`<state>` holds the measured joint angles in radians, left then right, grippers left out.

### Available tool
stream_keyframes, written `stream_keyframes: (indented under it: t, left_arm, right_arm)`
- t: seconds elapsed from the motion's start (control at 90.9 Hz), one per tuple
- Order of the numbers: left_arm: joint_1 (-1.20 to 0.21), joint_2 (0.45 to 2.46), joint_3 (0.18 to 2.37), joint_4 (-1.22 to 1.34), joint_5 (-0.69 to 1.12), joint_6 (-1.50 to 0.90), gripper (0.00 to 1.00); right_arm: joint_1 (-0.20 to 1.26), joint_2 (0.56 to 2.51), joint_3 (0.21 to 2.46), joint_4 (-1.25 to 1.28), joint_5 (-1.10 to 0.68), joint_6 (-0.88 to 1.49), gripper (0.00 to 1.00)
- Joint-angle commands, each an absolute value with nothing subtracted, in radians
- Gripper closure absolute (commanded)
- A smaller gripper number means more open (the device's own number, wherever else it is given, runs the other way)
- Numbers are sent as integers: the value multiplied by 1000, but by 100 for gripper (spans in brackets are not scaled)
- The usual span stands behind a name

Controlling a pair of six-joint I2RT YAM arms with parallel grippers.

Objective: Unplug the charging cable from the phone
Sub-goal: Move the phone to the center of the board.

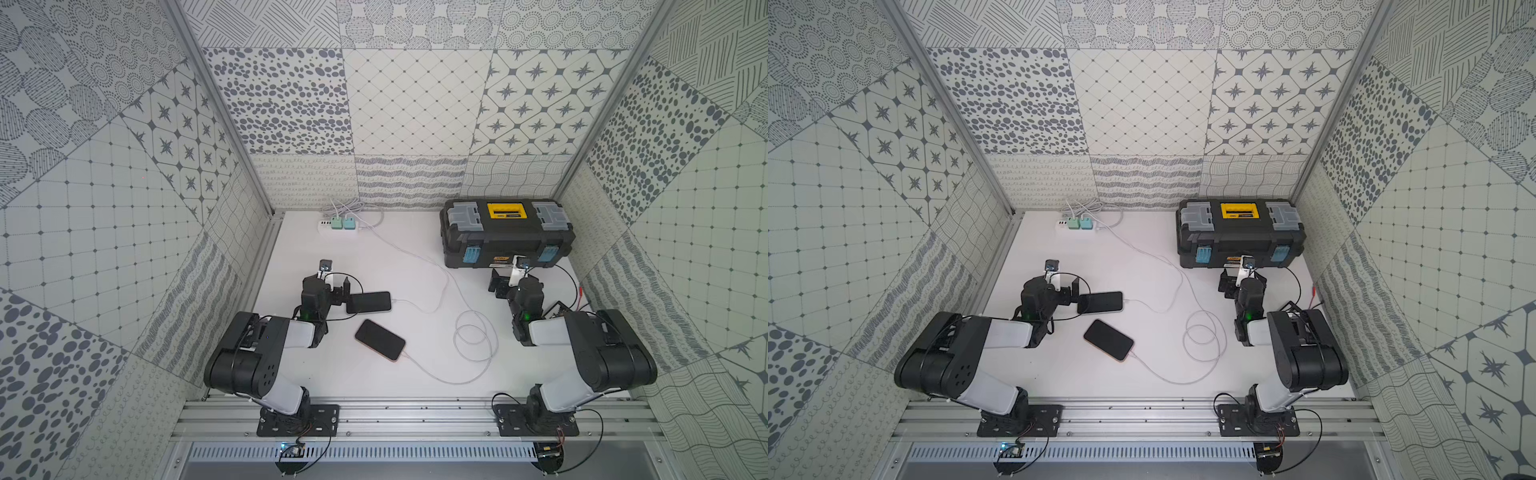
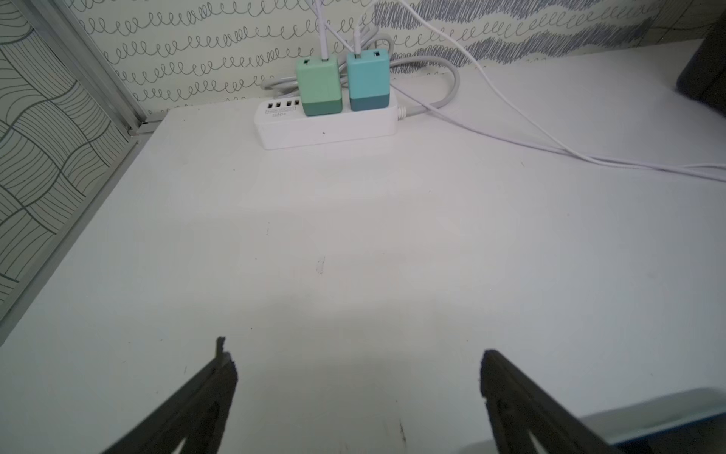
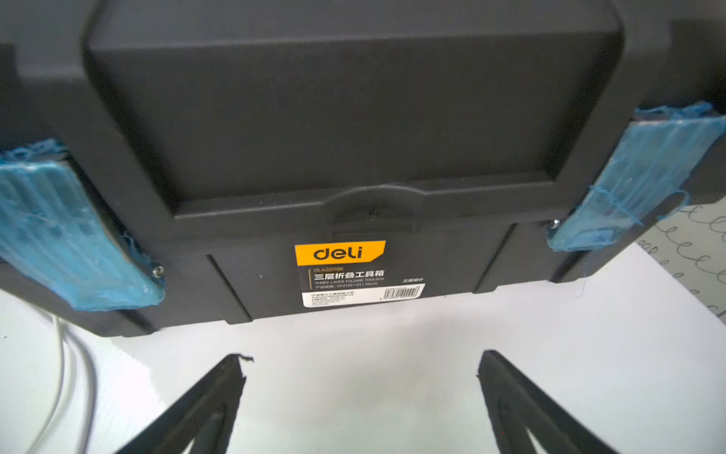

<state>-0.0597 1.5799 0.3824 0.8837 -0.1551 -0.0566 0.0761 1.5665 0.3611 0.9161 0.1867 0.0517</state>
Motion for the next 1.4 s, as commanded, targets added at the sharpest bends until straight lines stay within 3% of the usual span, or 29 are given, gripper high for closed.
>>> stream_keyframes:
  t: [0.0, 1.145, 1.233, 1.387]
  left_arm:
    - [-60, 1582, 388, 910, -146, -48, 1]
    - [-59, 1583, 390, 905, -143, -49, 1]
    - [-61, 1559, 395, 886, -160, -50, 1]
    - [-61, 1375, 528, 529, -190, -71, 1]
  right_arm:
    - [72, 1570, 378, 935, 179, 44, 3]
    - [72, 1566, 380, 934, 151, 37, 3]
    - [73, 1492, 455, 737, 90, 7, 3]
    - [70, 1392, 719, 278, 118, 75, 3]
